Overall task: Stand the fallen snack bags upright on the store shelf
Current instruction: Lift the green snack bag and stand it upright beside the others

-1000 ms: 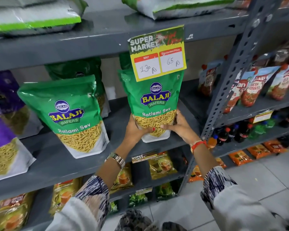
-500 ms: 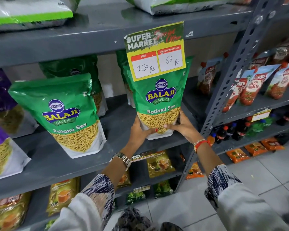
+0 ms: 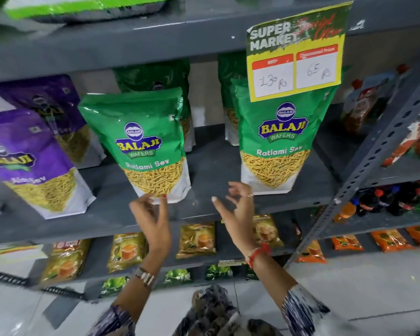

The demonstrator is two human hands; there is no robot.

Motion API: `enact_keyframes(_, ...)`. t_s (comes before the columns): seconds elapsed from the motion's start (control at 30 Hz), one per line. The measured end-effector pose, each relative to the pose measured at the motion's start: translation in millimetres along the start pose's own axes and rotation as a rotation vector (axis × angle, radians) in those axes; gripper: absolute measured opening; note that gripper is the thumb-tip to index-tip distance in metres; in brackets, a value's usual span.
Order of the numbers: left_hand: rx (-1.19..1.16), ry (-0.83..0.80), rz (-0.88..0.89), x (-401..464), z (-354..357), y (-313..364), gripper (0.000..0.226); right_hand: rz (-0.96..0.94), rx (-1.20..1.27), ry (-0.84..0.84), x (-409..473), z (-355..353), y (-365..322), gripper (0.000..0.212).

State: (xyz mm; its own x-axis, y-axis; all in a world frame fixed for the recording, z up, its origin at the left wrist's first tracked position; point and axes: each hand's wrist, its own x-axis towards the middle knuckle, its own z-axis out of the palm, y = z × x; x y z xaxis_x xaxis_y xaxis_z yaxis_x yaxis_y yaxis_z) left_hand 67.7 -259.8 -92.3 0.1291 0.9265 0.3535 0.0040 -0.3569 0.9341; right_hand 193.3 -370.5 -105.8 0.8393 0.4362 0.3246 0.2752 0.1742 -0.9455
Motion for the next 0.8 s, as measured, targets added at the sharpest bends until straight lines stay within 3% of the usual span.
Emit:
enact_keyframes(0.07, -0.063, 0.119, -0.057, 28, -14, -2, 0.037, 0.058, 0.013, -0.159, 9, 29, -4, 0.061)
enact_keyframes(0.23, -0.147, -0.129, -0.349, 94, -24, -26, 0.065, 0.262, 0.016, -0.382, 41, 77, 8, 0.096)
enact_keyframes(0.33, -0.132, -0.273, -0.379, 99, -21, -21, 0.069, 0.311, 0.003, -0.421, 46, 87, 17, 0.096)
enact_keyframes(0.43, -0.146, -0.362, -0.368, 86, -16, -12, 0.098, 0.296, 0.004, -0.421, 48, 86, 26, 0.094)
enact_keyframes(0.5, -0.163, -0.391, -0.366, 77, -15, -11, 0.107, 0.322, 0.029, -0.419, 44, 82, 33, 0.098)
enact_keyframes(0.67, -0.118, -0.420, -0.333, 78, -14, -9, 0.076, 0.319, -0.004, -0.449, 49, 77, 50, 0.106)
enact_keyframes(0.8, -0.092, -0.332, -0.323, 89, -35, -9, 0.052, 0.227, -0.114, -0.190, 25, 88, -1, 0.086)
